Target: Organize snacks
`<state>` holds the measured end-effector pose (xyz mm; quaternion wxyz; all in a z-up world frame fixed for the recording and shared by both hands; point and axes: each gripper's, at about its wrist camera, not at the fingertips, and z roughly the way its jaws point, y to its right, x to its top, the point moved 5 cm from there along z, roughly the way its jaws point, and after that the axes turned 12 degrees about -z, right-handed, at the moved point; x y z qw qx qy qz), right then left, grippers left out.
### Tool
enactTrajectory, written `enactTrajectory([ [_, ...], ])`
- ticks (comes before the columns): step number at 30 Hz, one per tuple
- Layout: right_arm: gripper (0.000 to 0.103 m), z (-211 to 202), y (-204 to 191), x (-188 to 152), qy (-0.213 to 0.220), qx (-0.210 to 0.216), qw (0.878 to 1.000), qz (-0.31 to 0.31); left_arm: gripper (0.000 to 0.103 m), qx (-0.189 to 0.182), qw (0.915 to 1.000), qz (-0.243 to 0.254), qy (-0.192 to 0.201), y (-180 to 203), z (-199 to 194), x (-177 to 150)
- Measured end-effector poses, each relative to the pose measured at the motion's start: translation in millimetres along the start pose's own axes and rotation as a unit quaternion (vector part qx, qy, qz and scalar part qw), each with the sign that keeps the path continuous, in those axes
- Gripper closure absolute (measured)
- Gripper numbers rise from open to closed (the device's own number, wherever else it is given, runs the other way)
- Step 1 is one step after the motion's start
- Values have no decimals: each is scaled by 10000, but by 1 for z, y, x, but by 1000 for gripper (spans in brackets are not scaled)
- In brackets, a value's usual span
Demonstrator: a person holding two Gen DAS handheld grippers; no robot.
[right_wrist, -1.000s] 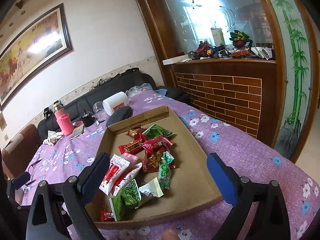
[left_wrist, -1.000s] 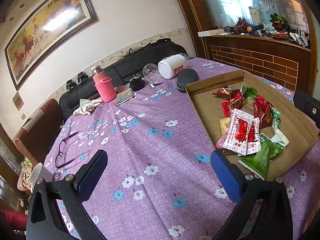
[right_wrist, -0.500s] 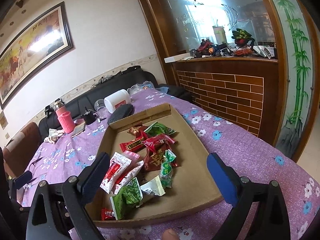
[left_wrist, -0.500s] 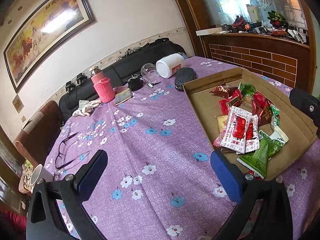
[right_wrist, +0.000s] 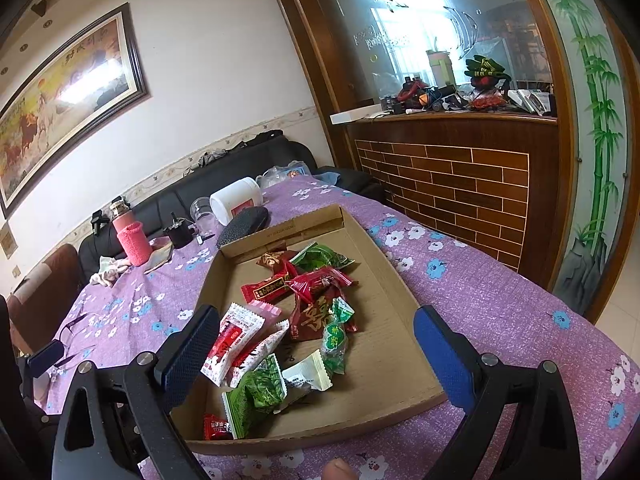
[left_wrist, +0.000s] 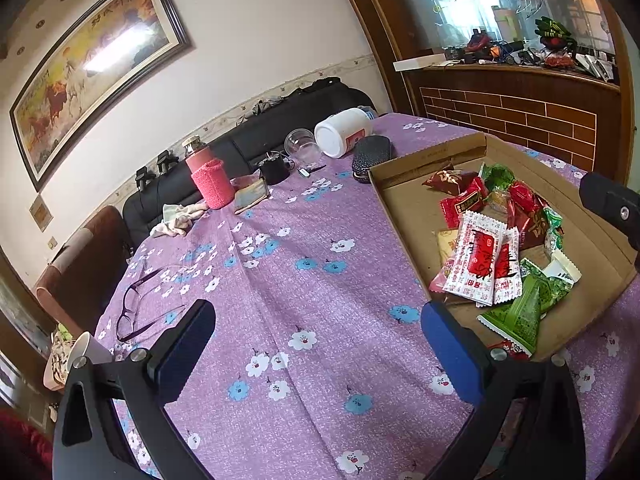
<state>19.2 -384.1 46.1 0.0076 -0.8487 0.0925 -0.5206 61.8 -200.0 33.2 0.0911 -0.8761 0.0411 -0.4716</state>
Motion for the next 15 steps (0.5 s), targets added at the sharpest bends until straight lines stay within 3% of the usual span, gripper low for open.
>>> enactTrajectory([
  [15,4,-1,0,0,2,8,10000,0,1,32,10000,7,10,0,-1,-1],
])
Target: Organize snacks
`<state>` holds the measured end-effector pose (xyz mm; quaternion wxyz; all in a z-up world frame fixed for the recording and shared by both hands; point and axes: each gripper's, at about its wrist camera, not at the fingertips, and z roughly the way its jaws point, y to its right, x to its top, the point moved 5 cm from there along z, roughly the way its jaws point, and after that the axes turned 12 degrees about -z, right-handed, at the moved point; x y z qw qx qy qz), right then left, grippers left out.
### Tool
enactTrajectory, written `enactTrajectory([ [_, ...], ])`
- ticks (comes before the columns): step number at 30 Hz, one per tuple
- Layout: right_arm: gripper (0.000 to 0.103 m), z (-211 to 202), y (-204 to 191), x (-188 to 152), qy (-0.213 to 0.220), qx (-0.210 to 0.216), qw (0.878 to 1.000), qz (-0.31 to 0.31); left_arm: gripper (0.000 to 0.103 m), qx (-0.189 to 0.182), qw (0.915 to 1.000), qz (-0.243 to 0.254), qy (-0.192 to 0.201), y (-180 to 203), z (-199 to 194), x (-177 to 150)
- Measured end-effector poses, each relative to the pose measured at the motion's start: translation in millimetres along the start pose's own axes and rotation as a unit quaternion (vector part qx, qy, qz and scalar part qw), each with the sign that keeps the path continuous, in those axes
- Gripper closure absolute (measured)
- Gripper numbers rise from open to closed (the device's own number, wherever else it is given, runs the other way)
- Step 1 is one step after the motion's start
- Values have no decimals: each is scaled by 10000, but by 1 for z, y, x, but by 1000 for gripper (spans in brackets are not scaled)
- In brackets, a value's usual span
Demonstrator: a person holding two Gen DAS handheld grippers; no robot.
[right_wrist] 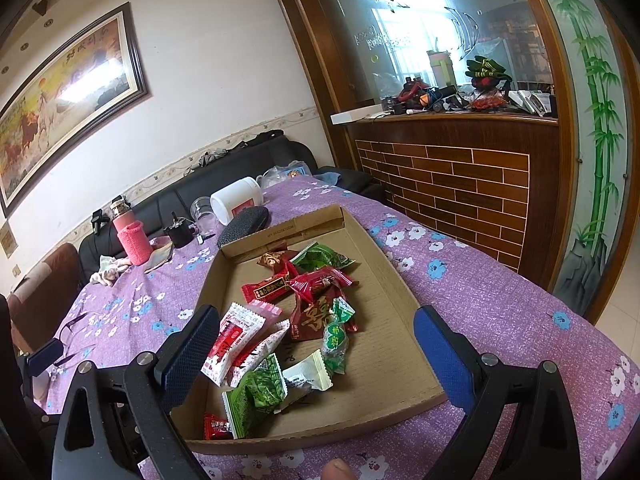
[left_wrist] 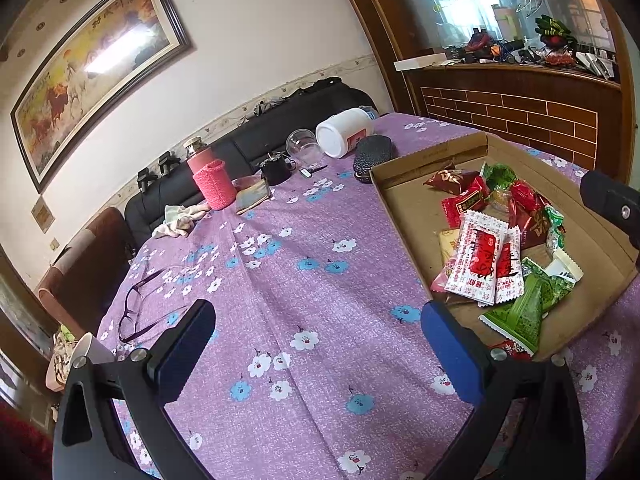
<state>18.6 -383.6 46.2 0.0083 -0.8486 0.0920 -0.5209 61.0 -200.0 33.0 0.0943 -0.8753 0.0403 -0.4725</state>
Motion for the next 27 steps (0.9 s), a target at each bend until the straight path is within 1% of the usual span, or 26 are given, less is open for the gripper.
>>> enactTrajectory([
  [13,4,0,0,-1,15,40,10000,-9,1,56,10000,24,24,0,0,0],
  [27,4,2,1,0,-5,43,10000,7,1,-21,10000,-22,42,-2,-2,2],
])
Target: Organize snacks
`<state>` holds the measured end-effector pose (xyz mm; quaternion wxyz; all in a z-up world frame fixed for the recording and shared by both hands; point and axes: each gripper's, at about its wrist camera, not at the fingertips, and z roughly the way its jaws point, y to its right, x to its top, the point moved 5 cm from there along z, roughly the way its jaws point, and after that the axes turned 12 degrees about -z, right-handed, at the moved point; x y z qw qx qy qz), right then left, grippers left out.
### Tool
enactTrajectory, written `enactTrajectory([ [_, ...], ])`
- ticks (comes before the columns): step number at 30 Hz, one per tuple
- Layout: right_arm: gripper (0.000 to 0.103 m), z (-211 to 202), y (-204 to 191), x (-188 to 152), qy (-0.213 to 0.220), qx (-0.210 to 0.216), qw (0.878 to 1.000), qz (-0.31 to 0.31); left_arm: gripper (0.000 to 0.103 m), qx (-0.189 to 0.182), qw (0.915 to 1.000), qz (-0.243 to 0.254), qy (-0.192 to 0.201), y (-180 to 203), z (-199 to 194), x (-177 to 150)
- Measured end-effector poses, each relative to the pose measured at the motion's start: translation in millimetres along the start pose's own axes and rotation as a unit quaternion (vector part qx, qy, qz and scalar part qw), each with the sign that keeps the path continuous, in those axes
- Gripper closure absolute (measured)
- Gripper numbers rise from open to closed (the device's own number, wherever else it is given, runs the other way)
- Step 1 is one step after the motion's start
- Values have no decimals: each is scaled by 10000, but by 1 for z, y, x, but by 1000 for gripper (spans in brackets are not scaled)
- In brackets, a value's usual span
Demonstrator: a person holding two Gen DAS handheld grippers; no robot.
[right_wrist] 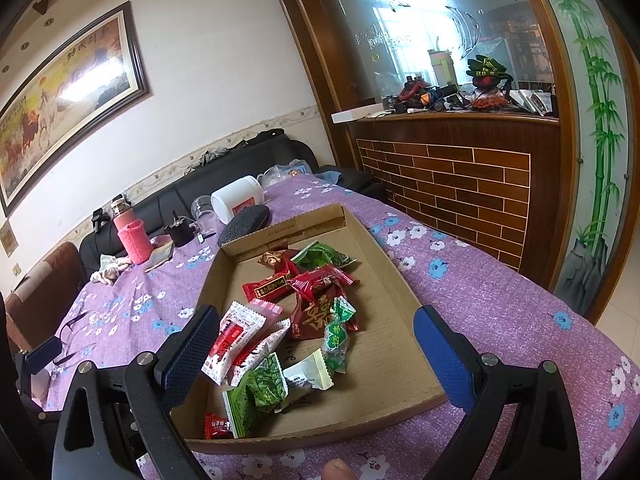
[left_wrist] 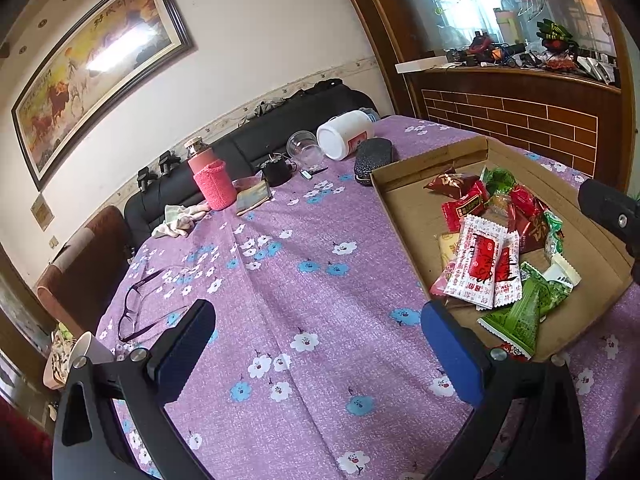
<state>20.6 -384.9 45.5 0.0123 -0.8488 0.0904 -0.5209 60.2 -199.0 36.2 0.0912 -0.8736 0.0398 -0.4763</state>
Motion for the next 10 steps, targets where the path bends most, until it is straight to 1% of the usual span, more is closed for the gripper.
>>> enactTrajectory([
  [4,4,0,0,0,-5,4,10000,11,1,53,10000,-6,59,0,-1,1],
  [10,4,1,0,-1,-9,3,10000,22,1,65,9999,-106,28,-4,-3,1],
])
